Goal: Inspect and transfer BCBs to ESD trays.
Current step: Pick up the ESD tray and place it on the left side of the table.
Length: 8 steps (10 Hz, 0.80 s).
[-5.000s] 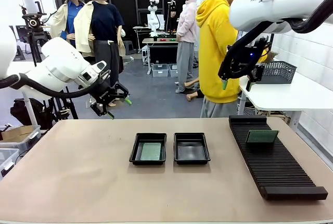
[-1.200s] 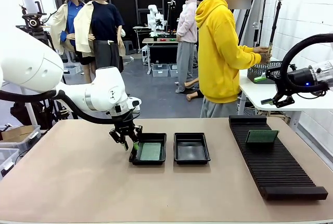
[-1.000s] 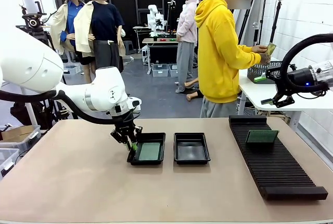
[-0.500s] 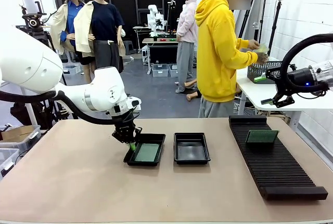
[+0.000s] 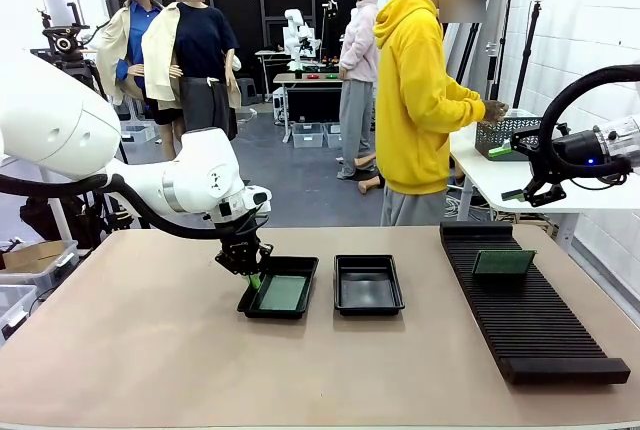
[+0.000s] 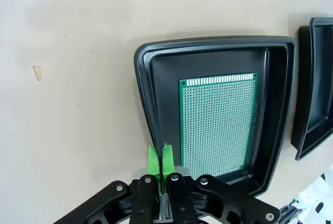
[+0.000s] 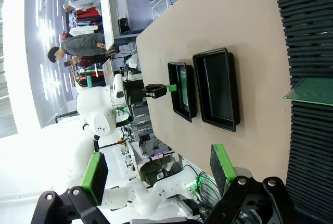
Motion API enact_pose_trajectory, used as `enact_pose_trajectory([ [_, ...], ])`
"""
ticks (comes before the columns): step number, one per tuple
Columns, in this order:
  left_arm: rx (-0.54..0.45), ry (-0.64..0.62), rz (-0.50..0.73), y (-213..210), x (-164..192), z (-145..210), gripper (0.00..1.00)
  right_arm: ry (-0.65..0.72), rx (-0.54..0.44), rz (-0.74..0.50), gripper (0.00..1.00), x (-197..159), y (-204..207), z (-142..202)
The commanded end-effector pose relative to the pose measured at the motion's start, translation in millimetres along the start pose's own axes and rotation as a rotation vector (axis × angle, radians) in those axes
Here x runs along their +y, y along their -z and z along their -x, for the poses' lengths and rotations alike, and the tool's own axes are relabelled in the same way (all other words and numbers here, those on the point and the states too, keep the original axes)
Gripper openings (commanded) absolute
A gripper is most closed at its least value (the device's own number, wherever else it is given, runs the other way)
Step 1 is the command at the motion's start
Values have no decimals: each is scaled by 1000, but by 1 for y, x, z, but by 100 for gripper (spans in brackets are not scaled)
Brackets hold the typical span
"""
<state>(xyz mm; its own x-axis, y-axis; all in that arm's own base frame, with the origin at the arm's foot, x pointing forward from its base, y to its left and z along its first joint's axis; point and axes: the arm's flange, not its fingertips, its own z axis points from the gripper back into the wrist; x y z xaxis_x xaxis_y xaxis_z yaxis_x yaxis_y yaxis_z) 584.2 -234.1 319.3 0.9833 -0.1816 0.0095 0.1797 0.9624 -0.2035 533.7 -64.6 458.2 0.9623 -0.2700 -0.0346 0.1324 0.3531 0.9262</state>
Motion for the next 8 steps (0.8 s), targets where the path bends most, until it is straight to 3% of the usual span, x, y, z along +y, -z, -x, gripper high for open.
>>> enact_pose_trajectory([
  [1,0,0,0,0,0,0,0,23,4,-42,100,-3,-7,-6],
  [7,-2,-50,7,-34,38,40,0,126,88,-155,100,-27,-20,-20],
  [8,-10,-59,-3,-38,48,47,0,95,72,-90,100,-37,-18,-12],
])
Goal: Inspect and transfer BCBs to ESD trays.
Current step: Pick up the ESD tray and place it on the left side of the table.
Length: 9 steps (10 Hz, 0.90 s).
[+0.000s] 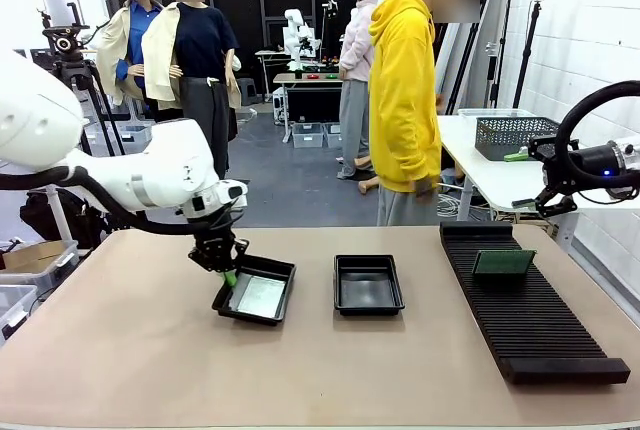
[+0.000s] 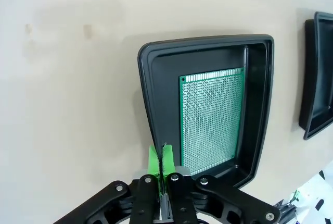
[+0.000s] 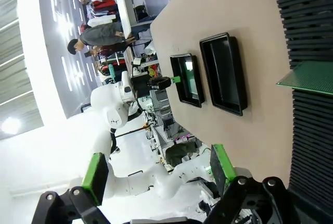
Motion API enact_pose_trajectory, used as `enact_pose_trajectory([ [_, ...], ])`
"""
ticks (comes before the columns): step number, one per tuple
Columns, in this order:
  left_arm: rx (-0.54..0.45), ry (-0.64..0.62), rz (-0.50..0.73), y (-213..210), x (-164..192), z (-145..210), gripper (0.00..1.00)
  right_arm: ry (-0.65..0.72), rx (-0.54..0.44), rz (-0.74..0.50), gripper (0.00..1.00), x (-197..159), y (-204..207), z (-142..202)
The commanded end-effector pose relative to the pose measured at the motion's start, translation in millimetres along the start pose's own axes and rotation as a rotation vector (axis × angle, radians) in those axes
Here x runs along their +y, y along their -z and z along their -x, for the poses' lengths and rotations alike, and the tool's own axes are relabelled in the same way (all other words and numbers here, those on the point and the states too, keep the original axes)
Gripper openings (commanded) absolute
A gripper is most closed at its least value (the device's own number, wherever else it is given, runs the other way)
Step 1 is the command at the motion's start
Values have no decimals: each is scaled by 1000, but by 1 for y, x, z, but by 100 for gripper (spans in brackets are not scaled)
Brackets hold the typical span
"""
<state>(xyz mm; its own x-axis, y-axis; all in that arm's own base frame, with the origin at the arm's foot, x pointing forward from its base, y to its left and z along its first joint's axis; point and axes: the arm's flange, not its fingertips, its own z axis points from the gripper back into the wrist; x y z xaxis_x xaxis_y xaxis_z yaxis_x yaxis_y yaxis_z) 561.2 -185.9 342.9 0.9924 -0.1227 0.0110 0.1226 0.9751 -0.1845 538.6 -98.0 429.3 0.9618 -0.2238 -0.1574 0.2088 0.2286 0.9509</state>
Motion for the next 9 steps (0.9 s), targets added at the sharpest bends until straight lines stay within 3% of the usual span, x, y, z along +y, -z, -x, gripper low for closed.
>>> enact_pose_trajectory([
  [1,2,-20,16,-14,29,29,0,-7,-11,17,100,1,0,3],
  [5,-23,-80,35,-34,102,69,0,-7,-11,17,100,1,0,3],
  [9,-39,-28,58,-54,176,78,0,-7,-11,17,100,1,0,3],
])
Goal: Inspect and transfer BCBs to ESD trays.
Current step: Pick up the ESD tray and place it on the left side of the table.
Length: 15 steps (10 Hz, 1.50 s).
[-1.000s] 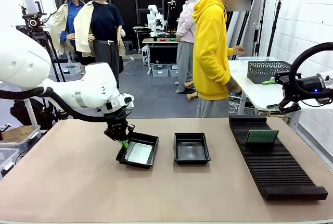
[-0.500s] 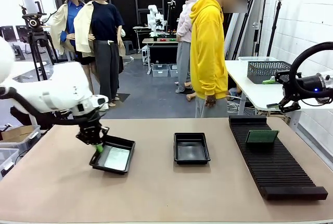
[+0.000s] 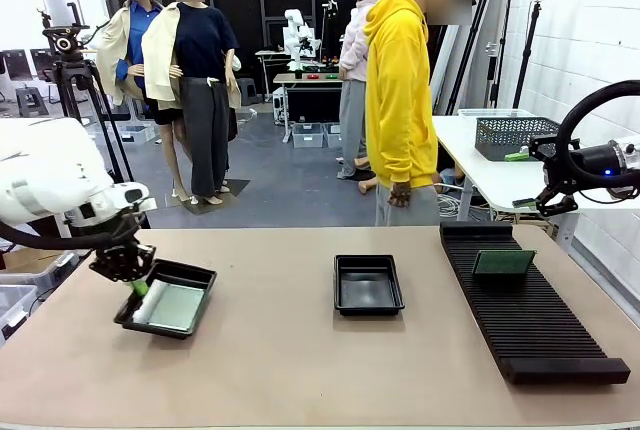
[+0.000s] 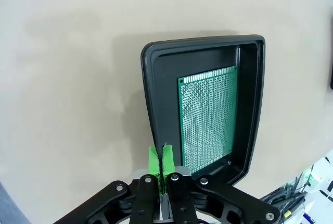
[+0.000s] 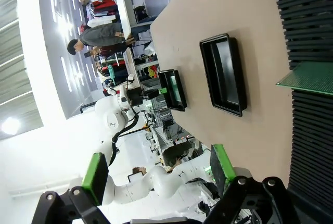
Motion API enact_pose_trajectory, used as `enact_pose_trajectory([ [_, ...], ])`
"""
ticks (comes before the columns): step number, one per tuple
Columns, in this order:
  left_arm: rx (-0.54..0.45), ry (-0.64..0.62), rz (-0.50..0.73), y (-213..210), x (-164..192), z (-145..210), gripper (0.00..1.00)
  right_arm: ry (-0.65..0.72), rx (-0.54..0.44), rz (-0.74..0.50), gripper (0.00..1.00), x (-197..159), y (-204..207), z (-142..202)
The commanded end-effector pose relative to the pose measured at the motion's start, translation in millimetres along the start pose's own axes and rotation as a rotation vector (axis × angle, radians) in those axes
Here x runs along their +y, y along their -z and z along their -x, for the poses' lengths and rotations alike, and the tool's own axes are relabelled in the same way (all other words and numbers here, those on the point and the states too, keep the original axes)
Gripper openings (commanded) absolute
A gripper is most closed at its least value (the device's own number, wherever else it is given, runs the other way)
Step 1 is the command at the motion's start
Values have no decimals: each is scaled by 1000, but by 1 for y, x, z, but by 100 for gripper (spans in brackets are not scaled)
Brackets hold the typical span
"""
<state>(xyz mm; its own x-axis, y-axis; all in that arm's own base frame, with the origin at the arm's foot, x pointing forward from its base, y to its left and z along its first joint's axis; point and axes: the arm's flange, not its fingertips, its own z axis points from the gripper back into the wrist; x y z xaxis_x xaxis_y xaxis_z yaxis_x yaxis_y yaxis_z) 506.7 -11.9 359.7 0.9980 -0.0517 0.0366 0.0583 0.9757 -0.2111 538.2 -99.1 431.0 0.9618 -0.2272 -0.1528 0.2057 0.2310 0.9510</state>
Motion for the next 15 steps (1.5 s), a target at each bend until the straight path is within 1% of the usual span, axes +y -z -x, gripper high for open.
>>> enact_pose_trajectory([
  [1,5,50,40,-14,36,-1,0,-4,-6,15,100,-1,1,2],
  [4,0,-6,93,-42,88,-8,0,-4,-6,15,100,-1,1,2],
  [6,9,-18,113,-52,108,-16,0,-4,-6,15,100,-1,1,2],
  [8,22,-33,112,-57,120,-22,0,-4,-6,15,100,-1,1,2],
  [9,25,-39,119,-57,123,-22,0,-4,-6,15,100,-1,1,2],
  [10,13,-30,140,-55,118,-22,0,-4,-6,15,100,-1,1,2],
  [11,25,-48,81,-55,119,-17,0,-4,-6,15,100,-1,1,2],
  [15,25,-48,81,-55,119,-17,0,-4,-6,15,100,-1,1,2],
])
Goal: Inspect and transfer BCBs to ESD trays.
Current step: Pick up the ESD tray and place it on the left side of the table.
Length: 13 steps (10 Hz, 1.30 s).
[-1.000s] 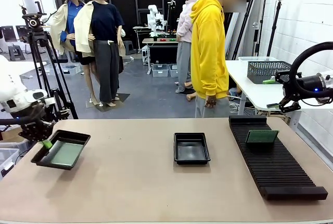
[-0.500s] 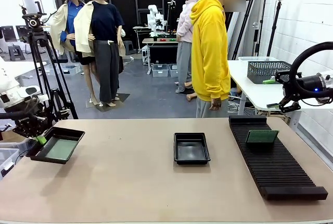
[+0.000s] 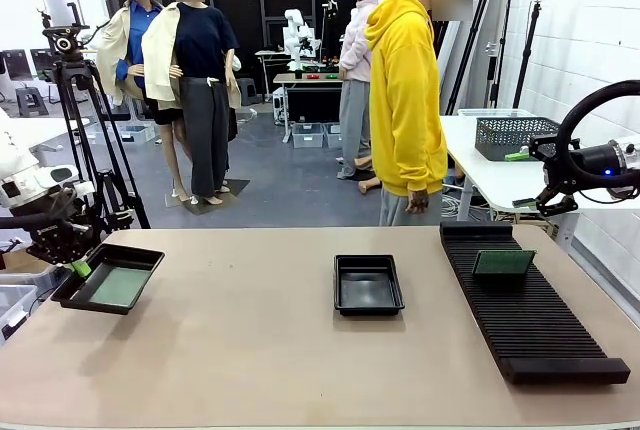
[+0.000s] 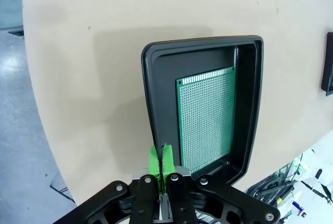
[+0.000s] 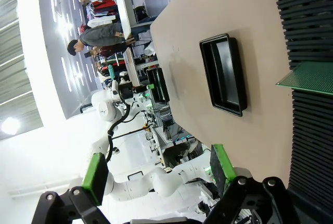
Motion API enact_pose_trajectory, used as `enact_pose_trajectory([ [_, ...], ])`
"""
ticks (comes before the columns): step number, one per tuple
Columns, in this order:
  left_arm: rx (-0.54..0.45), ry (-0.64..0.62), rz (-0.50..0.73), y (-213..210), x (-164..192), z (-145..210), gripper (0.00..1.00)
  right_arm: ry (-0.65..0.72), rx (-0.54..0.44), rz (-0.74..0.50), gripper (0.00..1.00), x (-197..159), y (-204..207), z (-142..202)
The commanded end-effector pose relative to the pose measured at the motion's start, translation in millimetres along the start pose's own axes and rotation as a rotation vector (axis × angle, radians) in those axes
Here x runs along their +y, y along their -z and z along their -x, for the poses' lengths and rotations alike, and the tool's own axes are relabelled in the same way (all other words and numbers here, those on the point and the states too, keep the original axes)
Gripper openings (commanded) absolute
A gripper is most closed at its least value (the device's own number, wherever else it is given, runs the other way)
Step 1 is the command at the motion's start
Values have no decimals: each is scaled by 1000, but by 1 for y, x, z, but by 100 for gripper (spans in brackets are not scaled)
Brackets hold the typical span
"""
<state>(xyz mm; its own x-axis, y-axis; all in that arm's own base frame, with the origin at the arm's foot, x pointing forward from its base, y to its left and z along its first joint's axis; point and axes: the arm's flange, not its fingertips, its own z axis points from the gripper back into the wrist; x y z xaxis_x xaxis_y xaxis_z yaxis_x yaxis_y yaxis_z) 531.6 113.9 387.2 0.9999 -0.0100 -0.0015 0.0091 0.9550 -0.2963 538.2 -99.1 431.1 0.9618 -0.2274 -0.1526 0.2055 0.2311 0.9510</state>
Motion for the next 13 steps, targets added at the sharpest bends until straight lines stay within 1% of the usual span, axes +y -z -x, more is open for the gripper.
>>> enact_pose_trajectory([
  [1,0,0,0,0,0,0,0,-4,-6,15,100,-1,1,2],
  [4,1,19,-14,2,26,-11,0,-4,-6,15,100,-1,1,2],
  [6,-17,28,-24,1,45,-15,0,-4,-6,15,100,-1,1,2],
  [9,-16,25,10,-2,75,-24,0,-4,-6,15,100,-1,1,2],
  [13,-17,21,49,1,93,-37,0,-4,-6,15,100,-1,1,2],
])
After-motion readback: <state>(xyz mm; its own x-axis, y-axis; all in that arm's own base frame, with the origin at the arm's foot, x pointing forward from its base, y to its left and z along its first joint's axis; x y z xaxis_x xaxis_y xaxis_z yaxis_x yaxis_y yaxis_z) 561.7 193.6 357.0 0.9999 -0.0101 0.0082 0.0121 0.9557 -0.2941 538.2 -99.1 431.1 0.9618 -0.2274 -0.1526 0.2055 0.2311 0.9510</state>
